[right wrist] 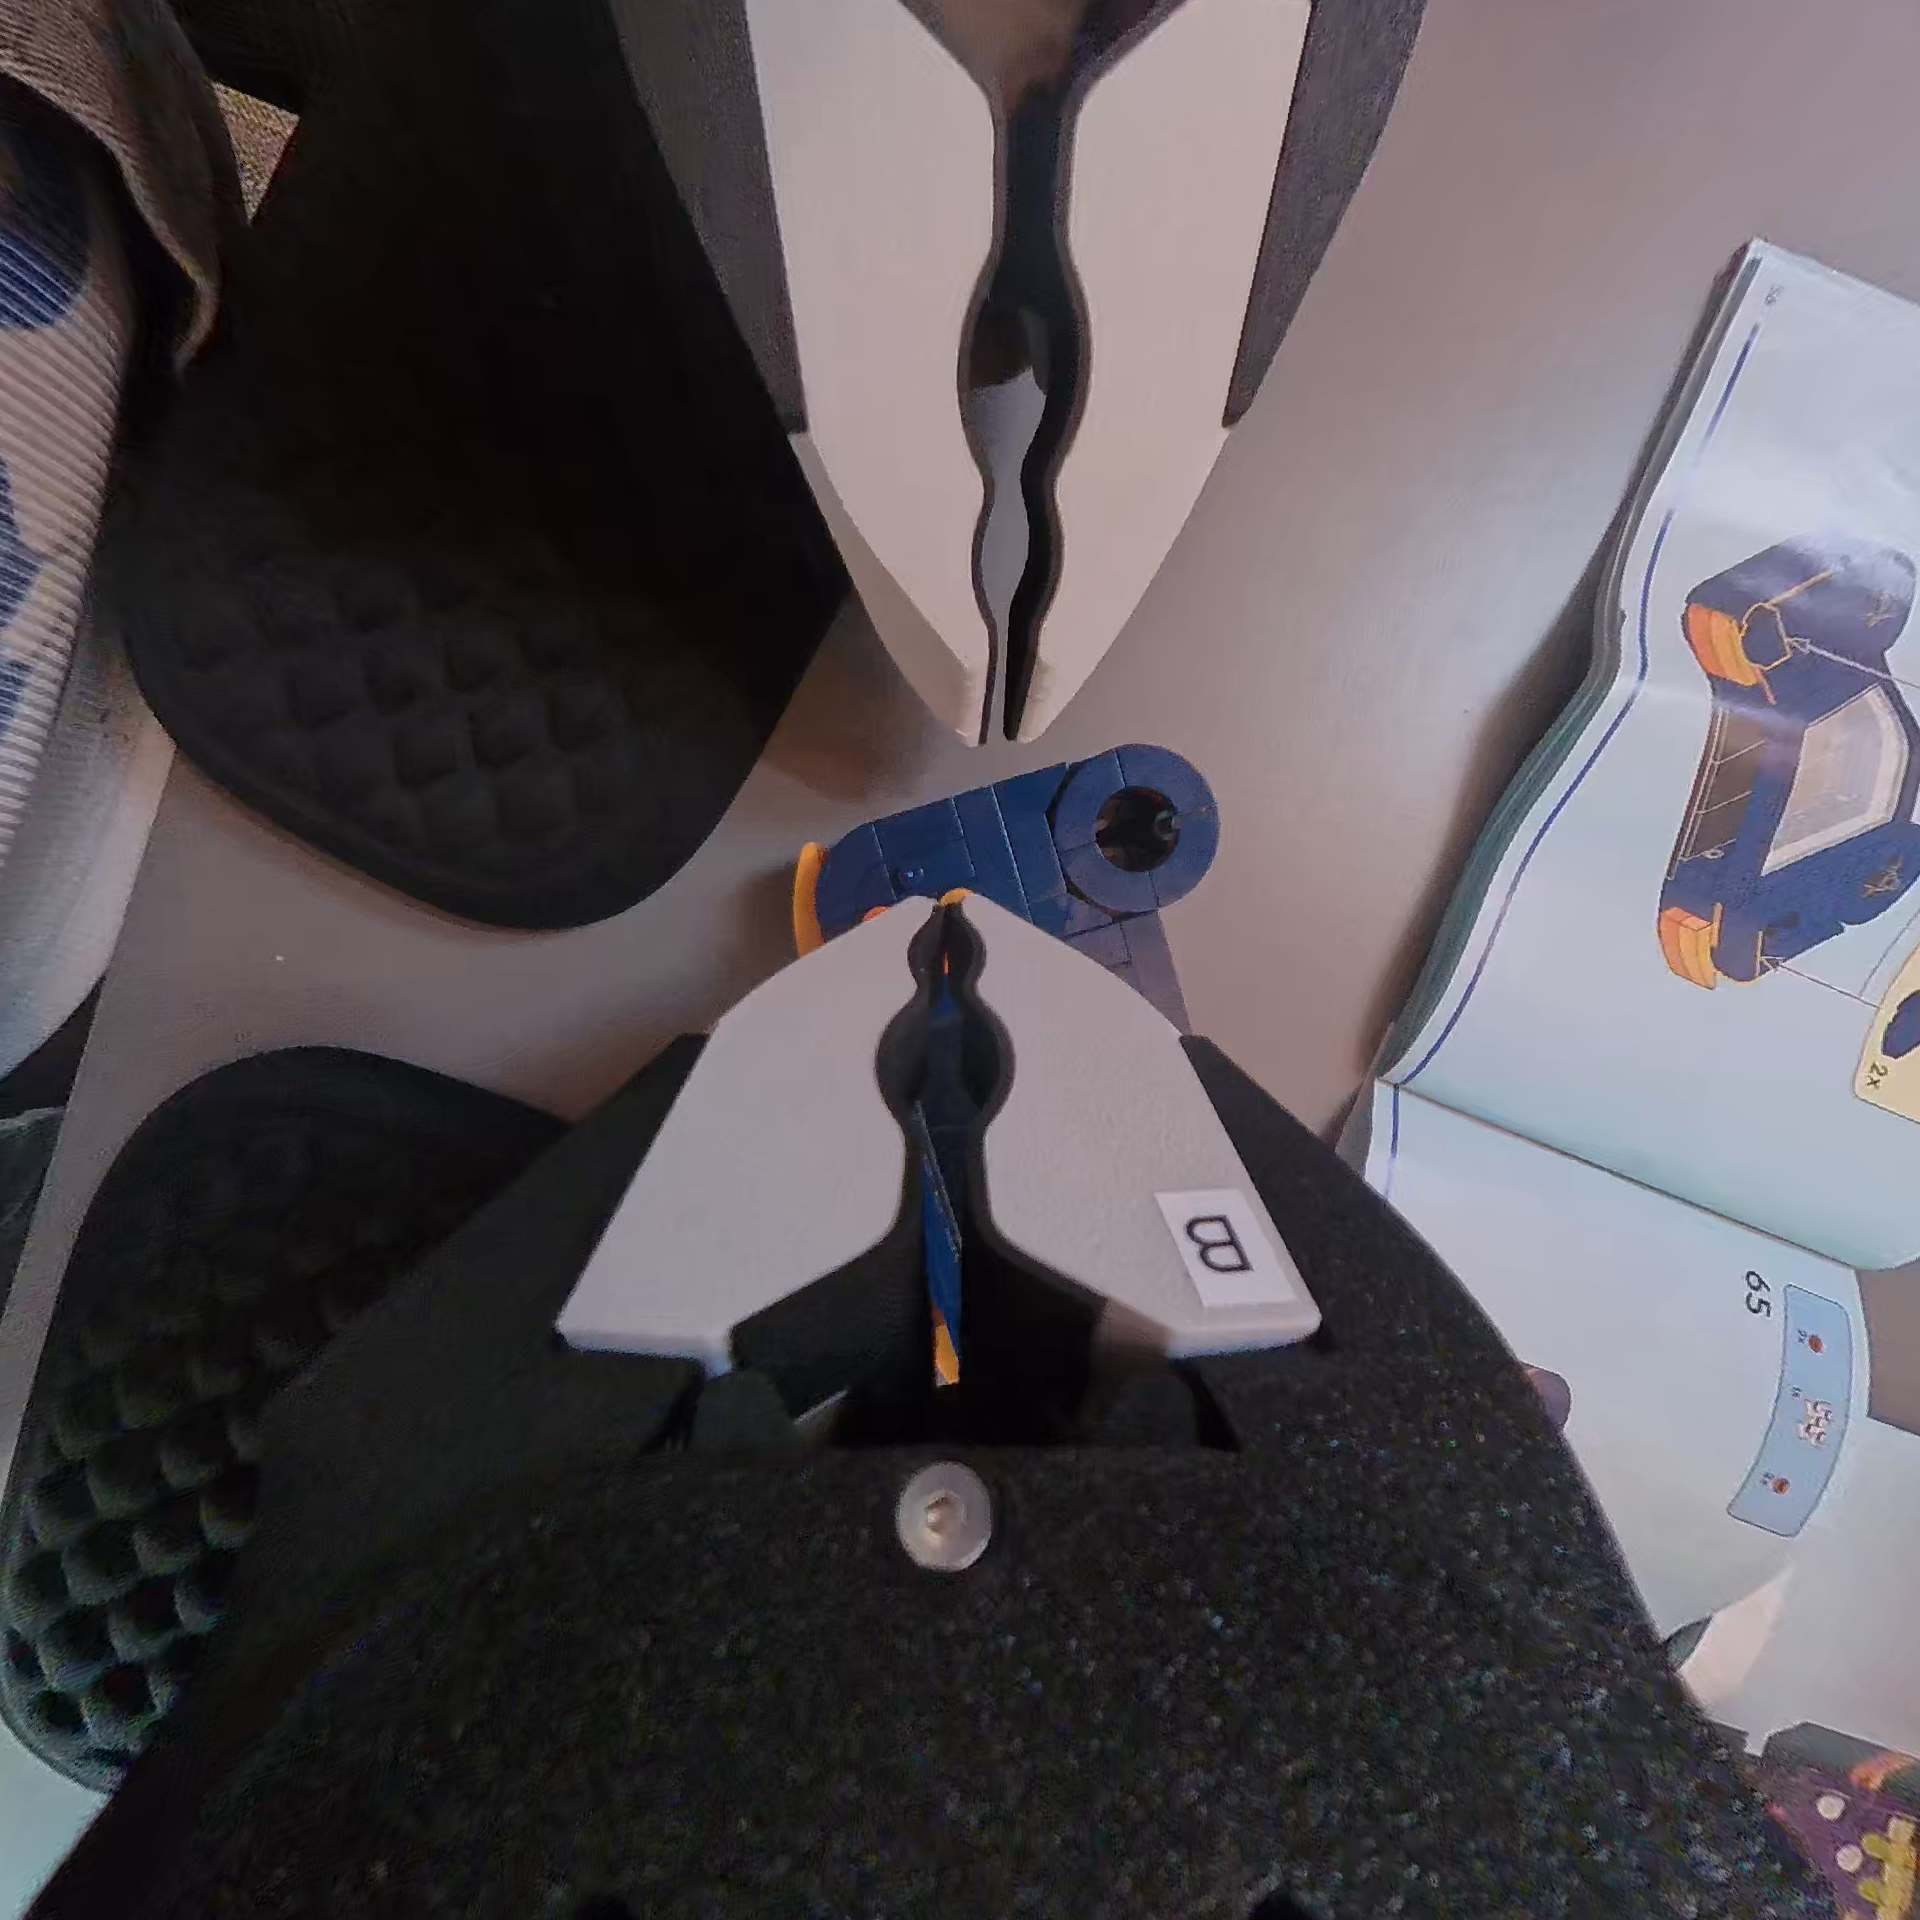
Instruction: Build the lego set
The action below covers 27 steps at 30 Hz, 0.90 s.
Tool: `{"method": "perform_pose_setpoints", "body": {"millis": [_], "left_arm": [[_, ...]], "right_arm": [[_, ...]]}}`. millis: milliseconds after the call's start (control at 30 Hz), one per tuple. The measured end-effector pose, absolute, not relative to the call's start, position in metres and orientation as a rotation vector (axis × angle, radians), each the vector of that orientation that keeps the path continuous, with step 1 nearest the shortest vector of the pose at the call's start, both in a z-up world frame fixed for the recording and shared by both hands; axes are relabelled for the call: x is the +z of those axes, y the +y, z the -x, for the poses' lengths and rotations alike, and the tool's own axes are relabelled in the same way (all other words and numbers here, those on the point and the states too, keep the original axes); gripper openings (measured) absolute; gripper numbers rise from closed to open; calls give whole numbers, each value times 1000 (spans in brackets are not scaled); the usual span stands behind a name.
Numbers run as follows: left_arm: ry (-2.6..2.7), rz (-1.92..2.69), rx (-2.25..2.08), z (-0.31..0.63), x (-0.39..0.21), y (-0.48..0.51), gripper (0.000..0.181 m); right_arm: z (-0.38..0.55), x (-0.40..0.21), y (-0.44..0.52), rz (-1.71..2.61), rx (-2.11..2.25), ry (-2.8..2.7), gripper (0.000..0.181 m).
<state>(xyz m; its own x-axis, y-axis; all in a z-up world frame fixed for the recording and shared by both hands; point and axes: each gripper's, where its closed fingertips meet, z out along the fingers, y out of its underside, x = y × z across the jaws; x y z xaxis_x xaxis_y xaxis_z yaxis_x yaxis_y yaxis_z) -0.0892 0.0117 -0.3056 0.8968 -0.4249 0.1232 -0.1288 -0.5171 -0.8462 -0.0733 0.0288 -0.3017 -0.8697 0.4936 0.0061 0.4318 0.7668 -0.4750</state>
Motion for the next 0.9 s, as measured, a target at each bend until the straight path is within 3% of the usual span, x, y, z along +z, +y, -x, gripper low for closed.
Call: {"method": "perform_pose_setpoints", "body": {"millis": [900], "left_arm": [[451,2163,-354,85,-317,20,4]], "right_arm": [[76,-305,30,674,550,-2812,0]]}}
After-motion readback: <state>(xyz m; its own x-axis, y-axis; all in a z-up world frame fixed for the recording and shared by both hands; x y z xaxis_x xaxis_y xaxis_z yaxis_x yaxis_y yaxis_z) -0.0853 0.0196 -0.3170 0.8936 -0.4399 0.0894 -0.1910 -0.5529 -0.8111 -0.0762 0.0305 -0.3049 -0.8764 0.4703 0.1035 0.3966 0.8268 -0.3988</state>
